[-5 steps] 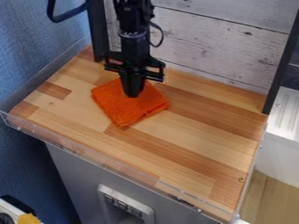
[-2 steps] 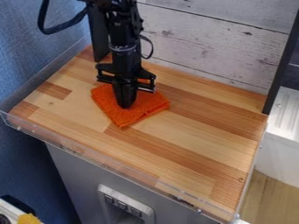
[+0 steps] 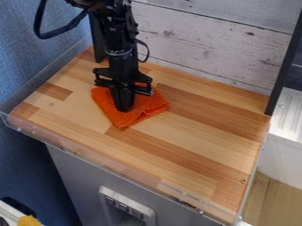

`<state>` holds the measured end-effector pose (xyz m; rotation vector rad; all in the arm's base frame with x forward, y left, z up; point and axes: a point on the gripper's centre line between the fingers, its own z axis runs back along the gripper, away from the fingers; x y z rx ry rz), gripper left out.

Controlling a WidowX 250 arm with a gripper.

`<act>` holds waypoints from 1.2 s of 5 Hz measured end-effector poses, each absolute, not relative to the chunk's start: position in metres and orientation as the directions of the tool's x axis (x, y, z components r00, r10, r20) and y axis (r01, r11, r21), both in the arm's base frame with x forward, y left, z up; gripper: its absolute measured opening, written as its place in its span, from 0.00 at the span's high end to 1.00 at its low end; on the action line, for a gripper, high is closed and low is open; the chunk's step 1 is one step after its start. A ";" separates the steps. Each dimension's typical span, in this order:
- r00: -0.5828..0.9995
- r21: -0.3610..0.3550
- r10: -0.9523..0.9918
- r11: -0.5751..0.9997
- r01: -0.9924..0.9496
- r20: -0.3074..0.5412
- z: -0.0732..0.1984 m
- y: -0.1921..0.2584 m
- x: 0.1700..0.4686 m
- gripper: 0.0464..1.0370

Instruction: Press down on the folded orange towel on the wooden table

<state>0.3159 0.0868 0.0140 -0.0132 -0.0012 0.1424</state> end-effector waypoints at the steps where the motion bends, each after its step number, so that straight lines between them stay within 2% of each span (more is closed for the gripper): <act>1: 0.992 -0.016 0.124 0.992 -0.124 -0.017 0.022 0.094 0.316 0.82; 3: 0.996 -0.025 0.085 0.996 -0.086 -0.034 0.039 0.093 0.314 0.26; 4: 0.998 -0.018 0.064 0.998 -0.064 -0.018 0.054 0.090 0.313 0.04; 6: 0.999 0.002 0.024 1.000 -0.024 0.025 0.075 0.073 0.313 0.04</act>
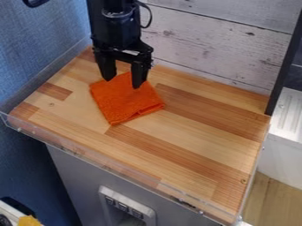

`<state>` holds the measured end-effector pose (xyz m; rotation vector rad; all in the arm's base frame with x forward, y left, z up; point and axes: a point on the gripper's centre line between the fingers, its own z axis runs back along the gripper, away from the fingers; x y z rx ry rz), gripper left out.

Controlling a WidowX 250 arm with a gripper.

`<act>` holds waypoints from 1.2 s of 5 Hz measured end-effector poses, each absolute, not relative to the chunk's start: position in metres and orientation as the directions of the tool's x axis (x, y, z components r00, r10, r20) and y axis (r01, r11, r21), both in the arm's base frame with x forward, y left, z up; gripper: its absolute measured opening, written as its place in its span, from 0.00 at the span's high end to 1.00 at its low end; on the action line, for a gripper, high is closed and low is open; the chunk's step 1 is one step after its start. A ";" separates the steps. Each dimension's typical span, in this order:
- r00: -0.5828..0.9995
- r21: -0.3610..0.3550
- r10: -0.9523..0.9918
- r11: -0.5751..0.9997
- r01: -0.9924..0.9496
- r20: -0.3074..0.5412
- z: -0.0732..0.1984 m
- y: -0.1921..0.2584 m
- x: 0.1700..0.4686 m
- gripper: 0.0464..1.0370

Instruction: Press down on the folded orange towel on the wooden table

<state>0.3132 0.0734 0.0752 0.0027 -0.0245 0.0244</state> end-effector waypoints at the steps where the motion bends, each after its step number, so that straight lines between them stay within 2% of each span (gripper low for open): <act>1: 1.000 0.003 0.014 1.000 -0.014 0.028 0.078 0.068 0.311 0.04; 4: 1.000 -0.014 0.003 1.000 -0.004 -0.030 0.078 0.065 0.302 0.04; 5: 1.000 -0.011 -0.003 1.000 0.003 -0.007 0.088 0.055 0.303 0.04; 6: 1.000 -0.007 -0.005 1.000 0.005 -0.005 0.086 0.051 0.299 0.04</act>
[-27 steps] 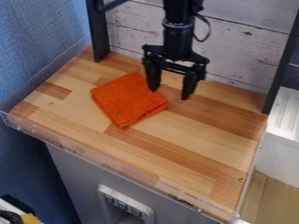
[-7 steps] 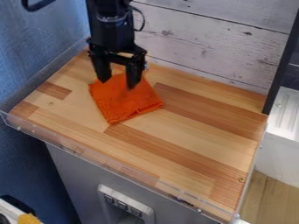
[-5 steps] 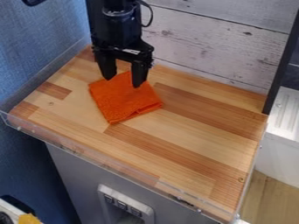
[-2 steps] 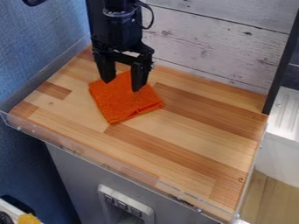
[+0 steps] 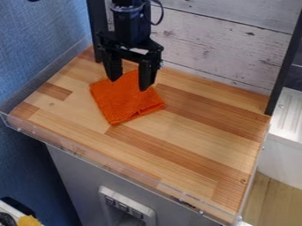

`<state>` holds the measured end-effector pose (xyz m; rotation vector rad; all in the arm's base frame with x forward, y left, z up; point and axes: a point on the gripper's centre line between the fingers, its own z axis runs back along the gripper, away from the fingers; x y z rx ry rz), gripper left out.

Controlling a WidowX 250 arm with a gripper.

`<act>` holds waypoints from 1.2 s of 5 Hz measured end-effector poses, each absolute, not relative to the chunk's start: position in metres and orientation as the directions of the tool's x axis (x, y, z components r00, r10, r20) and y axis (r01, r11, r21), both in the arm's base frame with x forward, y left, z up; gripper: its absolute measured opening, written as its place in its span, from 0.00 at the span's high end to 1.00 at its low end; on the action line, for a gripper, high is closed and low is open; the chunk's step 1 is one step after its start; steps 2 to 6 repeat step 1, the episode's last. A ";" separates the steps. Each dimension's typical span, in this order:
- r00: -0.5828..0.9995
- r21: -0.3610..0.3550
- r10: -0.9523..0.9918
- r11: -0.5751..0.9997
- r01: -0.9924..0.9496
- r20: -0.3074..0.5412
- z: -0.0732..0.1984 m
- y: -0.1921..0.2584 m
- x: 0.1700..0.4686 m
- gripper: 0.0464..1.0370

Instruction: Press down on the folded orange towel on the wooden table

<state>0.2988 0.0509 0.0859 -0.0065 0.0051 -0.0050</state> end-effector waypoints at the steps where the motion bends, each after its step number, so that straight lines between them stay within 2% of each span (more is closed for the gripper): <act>1: 1.000 -0.002 -0.002 1.000 0.002 0.003 0.087 0.050 0.295 0.04; 6: 1.000 -0.002 -0.002 1.000 0.002 0.003 0.087 0.050 0.295 0.04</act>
